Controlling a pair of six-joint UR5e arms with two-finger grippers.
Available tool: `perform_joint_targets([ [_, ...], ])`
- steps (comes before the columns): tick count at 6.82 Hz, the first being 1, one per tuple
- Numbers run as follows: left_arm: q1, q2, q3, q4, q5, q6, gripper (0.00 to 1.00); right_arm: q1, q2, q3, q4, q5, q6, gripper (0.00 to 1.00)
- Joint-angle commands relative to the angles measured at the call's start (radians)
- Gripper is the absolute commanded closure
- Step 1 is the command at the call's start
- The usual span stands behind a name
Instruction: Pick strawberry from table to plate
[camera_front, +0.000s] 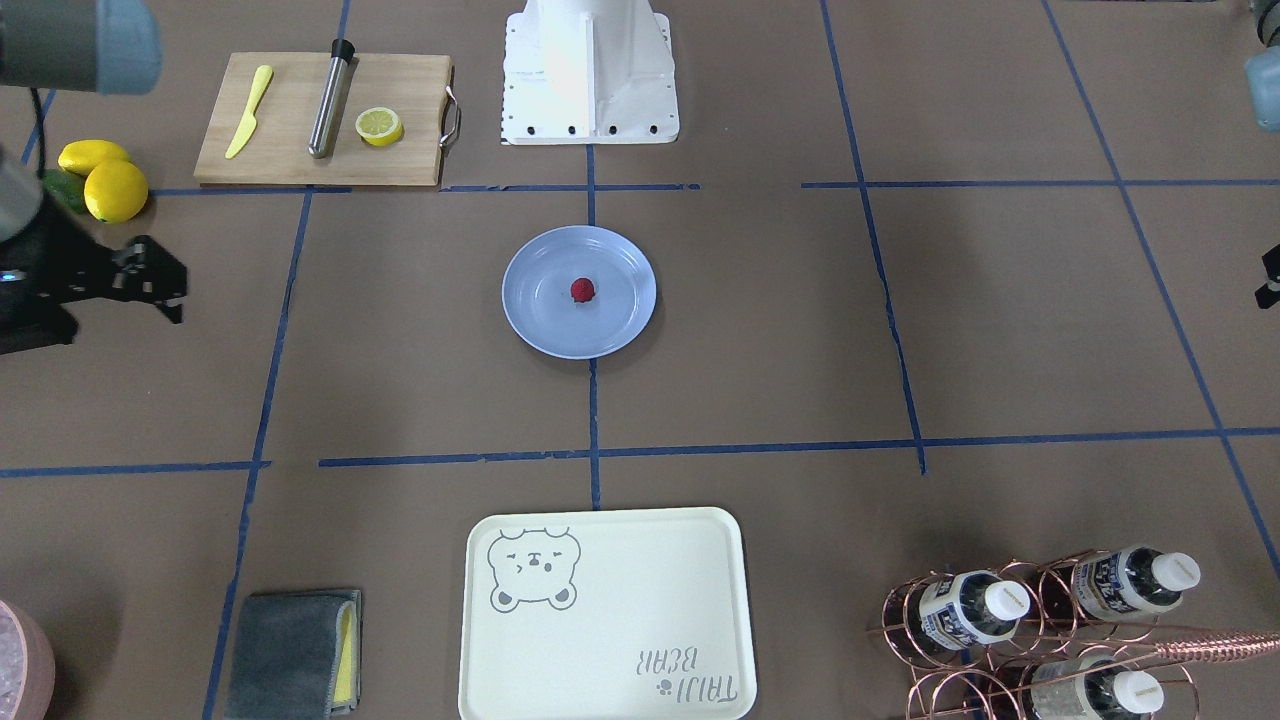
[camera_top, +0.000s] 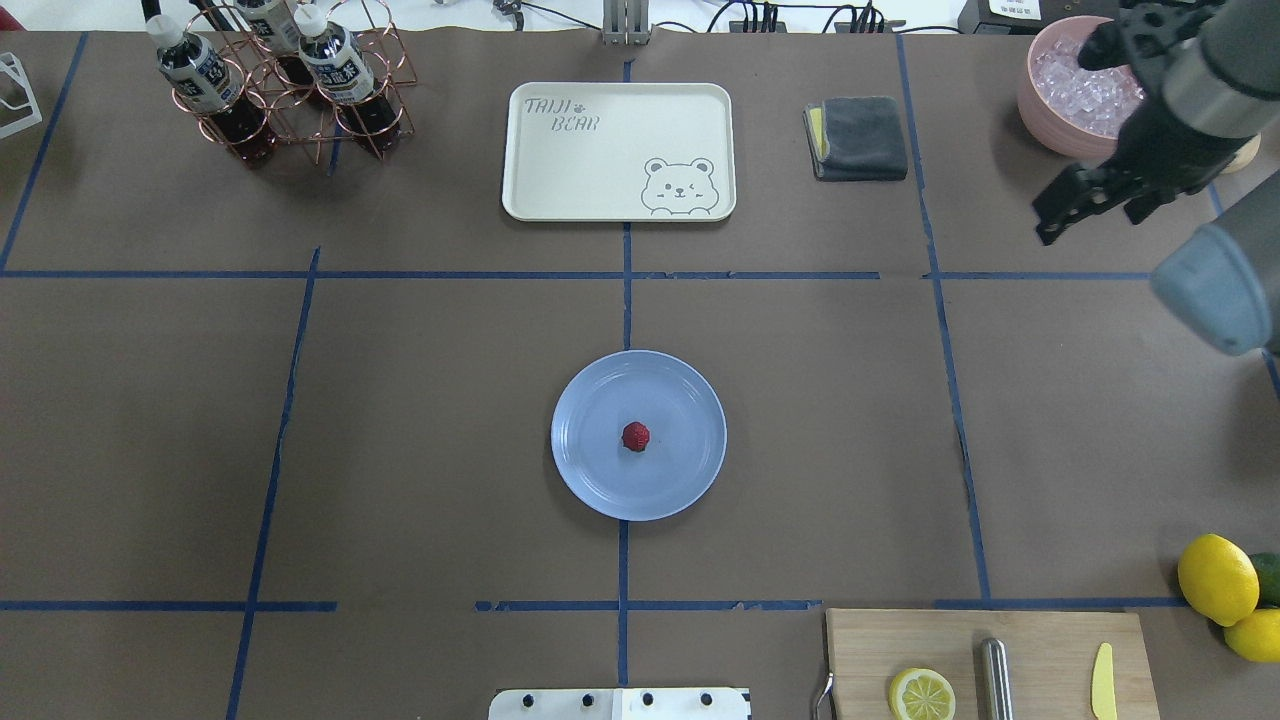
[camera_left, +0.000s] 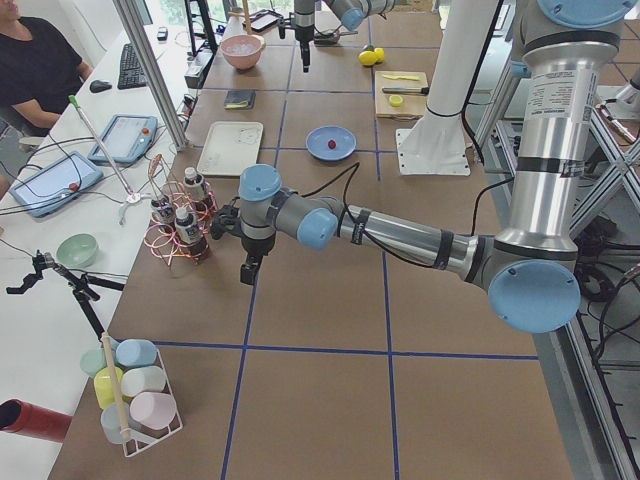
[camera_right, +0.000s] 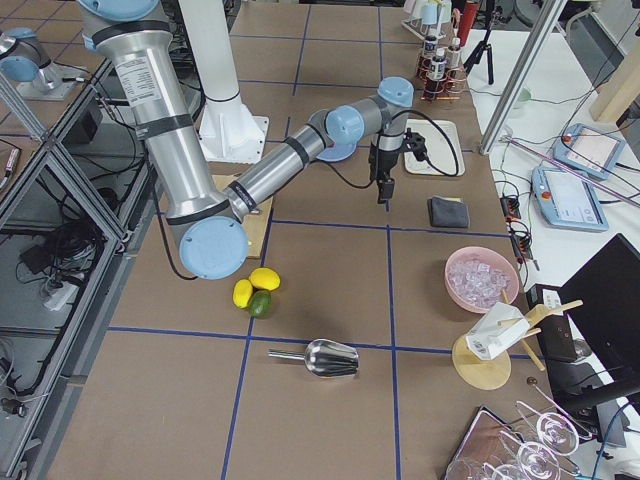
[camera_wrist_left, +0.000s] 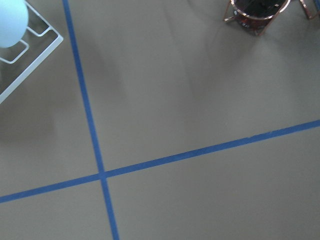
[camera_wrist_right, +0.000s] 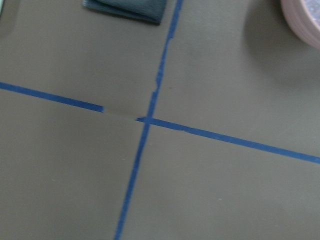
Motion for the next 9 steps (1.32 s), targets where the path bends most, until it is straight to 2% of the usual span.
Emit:
perform_joint_targets([
  [1, -0.068, 0.001, 0.051, 0.059, -0.012, 0.163, 0.0, 0.227, -0.086, -0.141, 0.0, 0.084, -0.34, 0.0],
  [2, -0.068, 0.003, 0.053, 0.059, -0.012, 0.163, 0.0, 0.307, -0.118, -0.211, 0.001, 0.124, -0.411, 0.0],
  [4, -0.068, 0.003, 0.053, 0.059, -0.01, 0.162, 0.0, 0.399, -0.184, -0.285, 0.041, 0.152, -0.421, 0.0],
  [6, -0.07, 0.029, 0.048, 0.055, -0.012, 0.162, 0.0, 0.433, -0.254, -0.275, 0.093, 0.142, -0.43, 0.0],
  [7, -0.07, 0.037, 0.05, 0.053, -0.01, 0.159, 0.0, 0.433, -0.278, -0.308, 0.204, 0.142, -0.418, 0.0],
  [8, -0.069, 0.037, 0.062, 0.059, -0.01, 0.131, 0.0, 0.435, -0.308, -0.316, 0.259, 0.149, -0.413, 0.0],
  [9, -0.068, 0.038, 0.071, 0.059, -0.009, 0.119, 0.0, 0.442, -0.313, -0.315, 0.261, 0.152, -0.409, 0.0],
])
